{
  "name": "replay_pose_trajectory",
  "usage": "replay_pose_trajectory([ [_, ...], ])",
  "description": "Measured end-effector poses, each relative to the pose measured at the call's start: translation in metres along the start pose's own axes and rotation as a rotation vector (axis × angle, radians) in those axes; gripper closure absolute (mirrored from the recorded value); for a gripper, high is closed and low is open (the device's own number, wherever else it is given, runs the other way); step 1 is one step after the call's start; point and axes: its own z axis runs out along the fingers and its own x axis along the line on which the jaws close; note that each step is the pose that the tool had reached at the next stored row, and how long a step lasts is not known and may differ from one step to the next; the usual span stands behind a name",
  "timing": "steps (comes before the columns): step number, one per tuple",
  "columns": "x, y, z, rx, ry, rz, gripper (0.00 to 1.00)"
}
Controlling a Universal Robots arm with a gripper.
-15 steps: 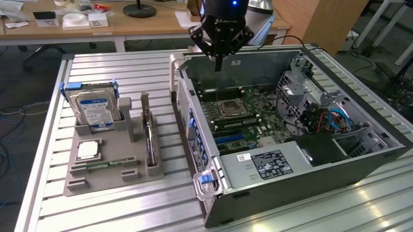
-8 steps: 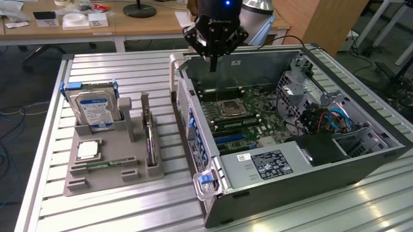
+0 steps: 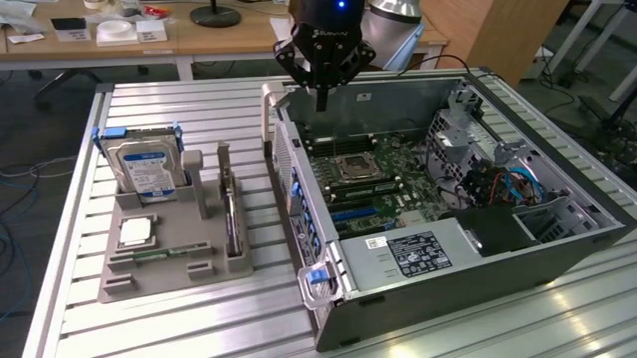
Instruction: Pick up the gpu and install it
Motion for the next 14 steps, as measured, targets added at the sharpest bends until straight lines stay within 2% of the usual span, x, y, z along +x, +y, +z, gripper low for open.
replay_pose_trajectory([
  [14,0.0056,-0.0004,0.0004,0.0,0.0,0.0,0.89],
])
